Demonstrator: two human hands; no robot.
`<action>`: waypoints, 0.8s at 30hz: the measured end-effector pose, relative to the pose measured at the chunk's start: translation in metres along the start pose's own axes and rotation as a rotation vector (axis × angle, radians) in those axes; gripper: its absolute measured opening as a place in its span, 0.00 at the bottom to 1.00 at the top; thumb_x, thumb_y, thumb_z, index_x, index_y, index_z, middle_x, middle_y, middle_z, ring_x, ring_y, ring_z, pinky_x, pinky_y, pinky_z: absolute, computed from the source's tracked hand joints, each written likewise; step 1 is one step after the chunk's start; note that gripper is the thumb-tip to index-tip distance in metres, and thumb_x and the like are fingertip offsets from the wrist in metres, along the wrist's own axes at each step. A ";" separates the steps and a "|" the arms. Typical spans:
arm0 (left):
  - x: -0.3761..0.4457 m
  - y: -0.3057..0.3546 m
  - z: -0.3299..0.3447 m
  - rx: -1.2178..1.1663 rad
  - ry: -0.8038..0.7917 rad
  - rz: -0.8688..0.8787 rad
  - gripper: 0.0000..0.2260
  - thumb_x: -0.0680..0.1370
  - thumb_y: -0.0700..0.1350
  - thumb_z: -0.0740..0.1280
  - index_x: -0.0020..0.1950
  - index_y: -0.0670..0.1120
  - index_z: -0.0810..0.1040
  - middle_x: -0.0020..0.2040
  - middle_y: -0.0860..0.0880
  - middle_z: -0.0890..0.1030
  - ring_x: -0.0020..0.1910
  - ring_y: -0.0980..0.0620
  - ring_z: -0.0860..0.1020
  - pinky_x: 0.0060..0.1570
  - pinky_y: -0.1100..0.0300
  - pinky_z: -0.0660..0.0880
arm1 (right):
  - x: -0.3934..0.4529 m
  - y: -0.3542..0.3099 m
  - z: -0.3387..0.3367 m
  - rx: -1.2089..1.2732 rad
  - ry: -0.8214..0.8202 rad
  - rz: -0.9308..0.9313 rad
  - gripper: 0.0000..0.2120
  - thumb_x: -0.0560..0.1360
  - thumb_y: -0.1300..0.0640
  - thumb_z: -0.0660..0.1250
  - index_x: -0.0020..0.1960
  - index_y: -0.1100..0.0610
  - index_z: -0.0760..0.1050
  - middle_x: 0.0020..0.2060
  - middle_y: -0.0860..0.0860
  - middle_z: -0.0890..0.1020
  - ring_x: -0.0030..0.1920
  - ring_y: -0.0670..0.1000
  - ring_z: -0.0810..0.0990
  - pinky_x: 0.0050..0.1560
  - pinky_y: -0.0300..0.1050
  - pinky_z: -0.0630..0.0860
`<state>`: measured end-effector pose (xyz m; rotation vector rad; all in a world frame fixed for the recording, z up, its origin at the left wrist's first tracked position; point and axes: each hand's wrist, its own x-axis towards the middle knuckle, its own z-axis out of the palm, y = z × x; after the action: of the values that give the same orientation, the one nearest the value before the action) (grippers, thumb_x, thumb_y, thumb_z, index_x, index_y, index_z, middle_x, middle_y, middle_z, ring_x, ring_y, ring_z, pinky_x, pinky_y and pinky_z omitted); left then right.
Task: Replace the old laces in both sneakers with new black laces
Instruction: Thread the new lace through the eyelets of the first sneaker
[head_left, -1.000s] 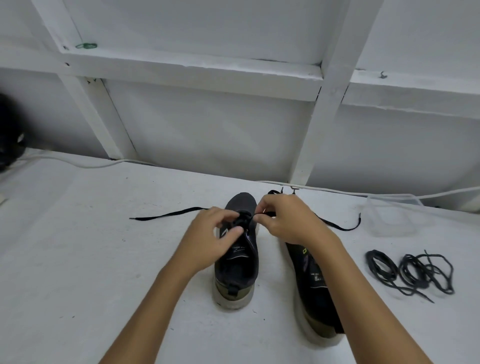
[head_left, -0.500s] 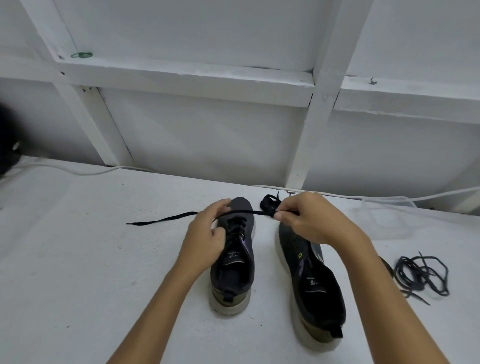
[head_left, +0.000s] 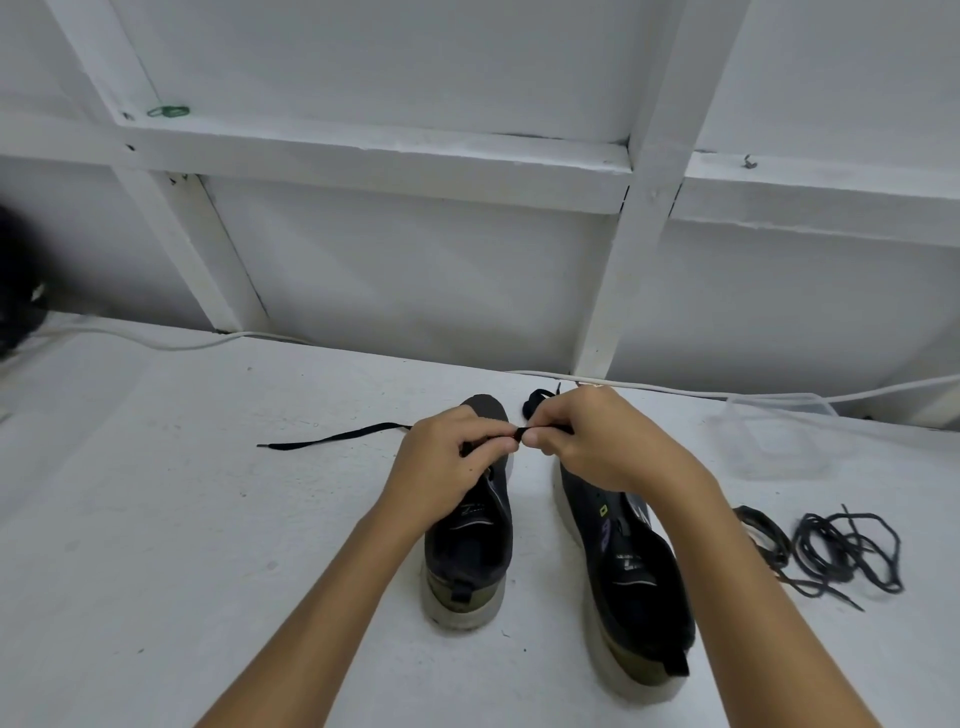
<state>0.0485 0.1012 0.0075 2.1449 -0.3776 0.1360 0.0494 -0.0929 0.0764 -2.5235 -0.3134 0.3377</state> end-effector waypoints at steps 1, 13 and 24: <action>0.000 0.000 0.001 0.006 0.017 0.015 0.06 0.77 0.50 0.72 0.52 0.59 0.85 0.40 0.54 0.80 0.42 0.54 0.79 0.43 0.54 0.76 | 0.000 -0.001 0.000 0.001 -0.003 0.001 0.09 0.80 0.50 0.68 0.41 0.43 0.78 0.39 0.50 0.83 0.41 0.52 0.80 0.44 0.47 0.77; -0.002 0.001 0.004 0.077 0.033 0.122 0.04 0.79 0.50 0.68 0.52 0.58 0.81 0.41 0.56 0.80 0.41 0.55 0.78 0.41 0.54 0.75 | 0.000 -0.001 -0.001 0.033 0.008 0.013 0.10 0.80 0.48 0.68 0.39 0.44 0.79 0.38 0.50 0.84 0.38 0.50 0.79 0.41 0.44 0.76; -0.004 -0.048 -0.037 -0.262 0.541 -0.686 0.05 0.81 0.46 0.59 0.47 0.51 0.73 0.44 0.49 0.80 0.41 0.49 0.76 0.37 0.56 0.71 | -0.001 0.022 0.005 -0.088 0.035 0.187 0.09 0.82 0.53 0.63 0.44 0.43 0.77 0.43 0.44 0.83 0.48 0.49 0.80 0.53 0.49 0.78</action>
<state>0.0616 0.1573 -0.0101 1.7764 0.6176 0.2455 0.0505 -0.1085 0.0604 -2.6495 -0.0793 0.3585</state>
